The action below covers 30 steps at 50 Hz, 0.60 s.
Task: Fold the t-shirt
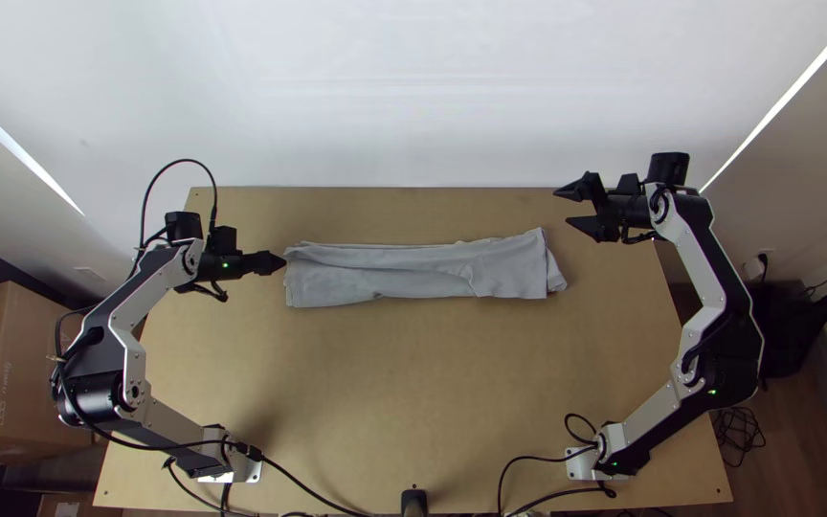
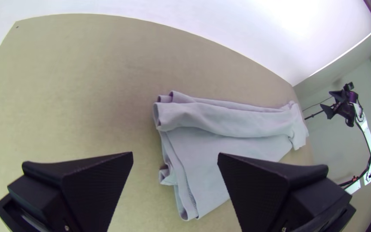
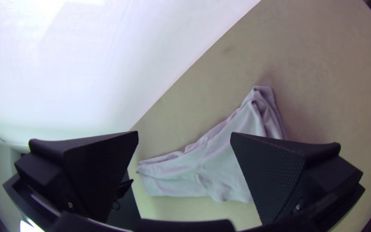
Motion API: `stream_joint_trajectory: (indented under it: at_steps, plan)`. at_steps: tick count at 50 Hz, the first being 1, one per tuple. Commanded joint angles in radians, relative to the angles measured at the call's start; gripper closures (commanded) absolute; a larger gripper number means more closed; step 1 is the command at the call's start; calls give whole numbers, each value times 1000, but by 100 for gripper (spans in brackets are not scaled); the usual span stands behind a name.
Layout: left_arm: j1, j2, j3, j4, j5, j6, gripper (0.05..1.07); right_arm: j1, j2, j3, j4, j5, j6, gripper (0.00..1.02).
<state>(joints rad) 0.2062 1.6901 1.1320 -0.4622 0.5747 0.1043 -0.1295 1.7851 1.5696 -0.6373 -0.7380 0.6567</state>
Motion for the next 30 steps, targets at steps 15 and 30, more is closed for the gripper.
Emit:
stream_joint_trajectory:
  at_steps: [15,30]
  plan:
    - [-45,129,-34,40,34,-21,11,18,-76,-5,-5,-60,63,4]
    - [-165,171,-14,91,30,-101,11,24,-84,9,-5,-58,75,4]
